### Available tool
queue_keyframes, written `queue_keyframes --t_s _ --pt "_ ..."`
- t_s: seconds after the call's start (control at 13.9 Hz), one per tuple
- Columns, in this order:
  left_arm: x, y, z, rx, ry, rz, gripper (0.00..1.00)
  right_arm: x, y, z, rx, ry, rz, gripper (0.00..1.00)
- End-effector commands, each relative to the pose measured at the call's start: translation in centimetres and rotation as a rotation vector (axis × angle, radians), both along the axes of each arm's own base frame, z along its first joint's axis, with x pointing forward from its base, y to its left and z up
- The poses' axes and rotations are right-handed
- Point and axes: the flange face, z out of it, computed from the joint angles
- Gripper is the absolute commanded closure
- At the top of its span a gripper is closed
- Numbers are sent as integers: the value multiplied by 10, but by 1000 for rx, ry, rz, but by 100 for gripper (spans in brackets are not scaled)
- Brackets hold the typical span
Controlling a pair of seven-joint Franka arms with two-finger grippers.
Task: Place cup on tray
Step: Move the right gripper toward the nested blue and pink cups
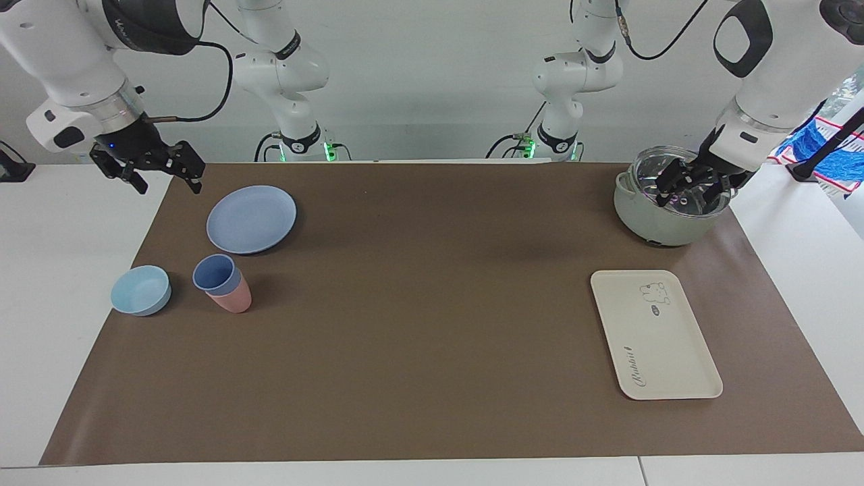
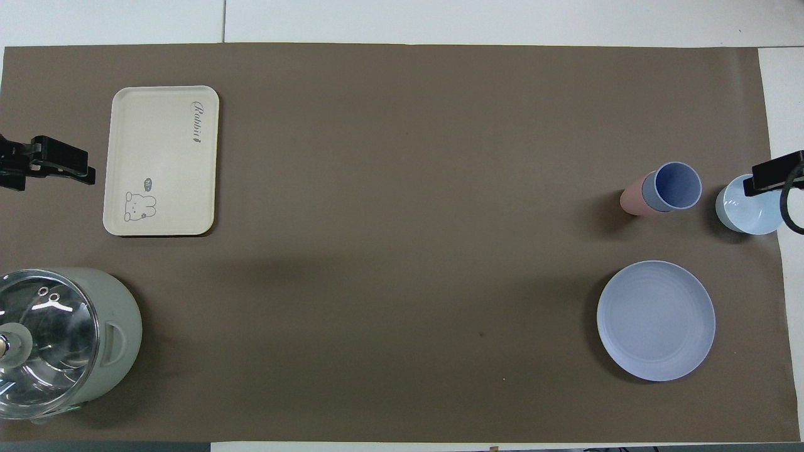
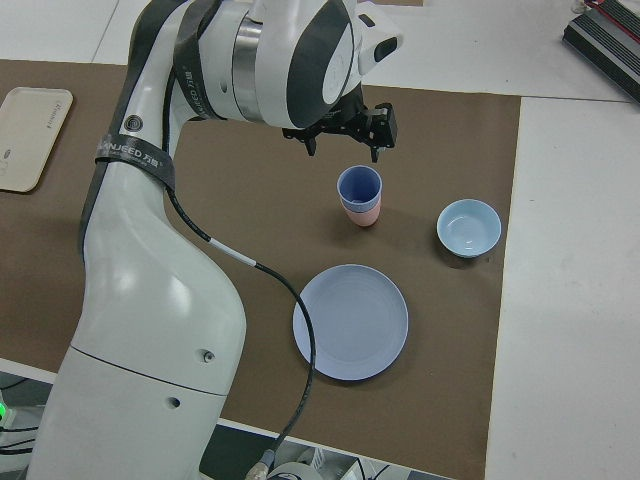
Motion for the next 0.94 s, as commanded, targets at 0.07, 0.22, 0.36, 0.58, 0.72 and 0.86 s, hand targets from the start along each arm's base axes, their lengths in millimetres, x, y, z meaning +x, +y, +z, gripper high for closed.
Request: queue_keyframes --t_s 0.07,0.22,0.36,0.58,0.72,0.86 --pt "-5 3 4 15 8 -1 0 0 1 1 1 -24 -14 0" --pt "-5 3 4 15 8 -1 0 1 0 1 2 -30 -17 0" --pt "-5 3 4 15 8 -1 0 2 -2 4 2 -43 -12 0" --pt "-5 3 4 15 8 -1 0 24 -8 -13 66 -46 -48 0" --pt "-5 3 4 15 8 -1 0 57 -14 -16 66 -9 -66 0" --pt "-5 3 4 15 8 -1 0 90 -30 -21 113 0 -120 0"
